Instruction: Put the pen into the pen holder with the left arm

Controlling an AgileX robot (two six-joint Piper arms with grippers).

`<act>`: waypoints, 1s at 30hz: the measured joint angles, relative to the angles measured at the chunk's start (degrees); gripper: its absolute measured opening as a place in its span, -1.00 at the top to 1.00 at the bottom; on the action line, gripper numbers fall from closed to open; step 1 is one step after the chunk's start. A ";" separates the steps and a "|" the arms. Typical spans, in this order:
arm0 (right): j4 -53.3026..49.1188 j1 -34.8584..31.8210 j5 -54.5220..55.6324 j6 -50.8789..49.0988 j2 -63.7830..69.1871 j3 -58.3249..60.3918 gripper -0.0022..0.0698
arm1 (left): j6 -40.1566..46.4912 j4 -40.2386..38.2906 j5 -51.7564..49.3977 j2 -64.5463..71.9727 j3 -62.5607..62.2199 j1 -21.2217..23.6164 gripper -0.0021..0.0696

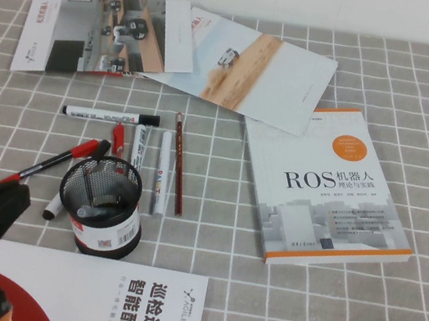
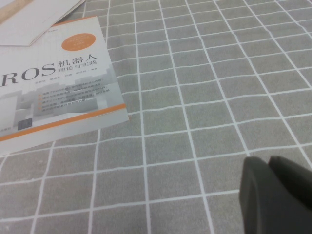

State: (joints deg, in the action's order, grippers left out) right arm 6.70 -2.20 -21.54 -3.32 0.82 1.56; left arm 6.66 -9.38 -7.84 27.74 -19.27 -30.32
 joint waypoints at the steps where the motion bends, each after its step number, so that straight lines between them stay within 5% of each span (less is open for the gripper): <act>1: 0.00 0.00 0.00 0.00 0.00 0.00 0.98 | 0.13 0.15 0.00 0.00 0.00 0.00 0.94; 7: 0.00 0.00 0.00 0.00 0.00 0.00 0.98 | 0.35 2.14 2.67 -3.16 3.18 1.27 0.94; 20: 0.00 0.00 0.00 0.00 0.00 0.00 0.98 | -0.12 1.50 3.56 -26.54 17.15 20.68 0.94; 30: 0.00 0.00 0.00 0.00 0.00 0.00 0.98 | -0.47 1.63 -1.54 -28.14 20.68 21.78 0.94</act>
State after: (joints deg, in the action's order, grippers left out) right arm 6.70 -2.20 -21.54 -3.32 0.82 1.56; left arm 6.18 -7.75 -9.38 -0.40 1.41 -8.54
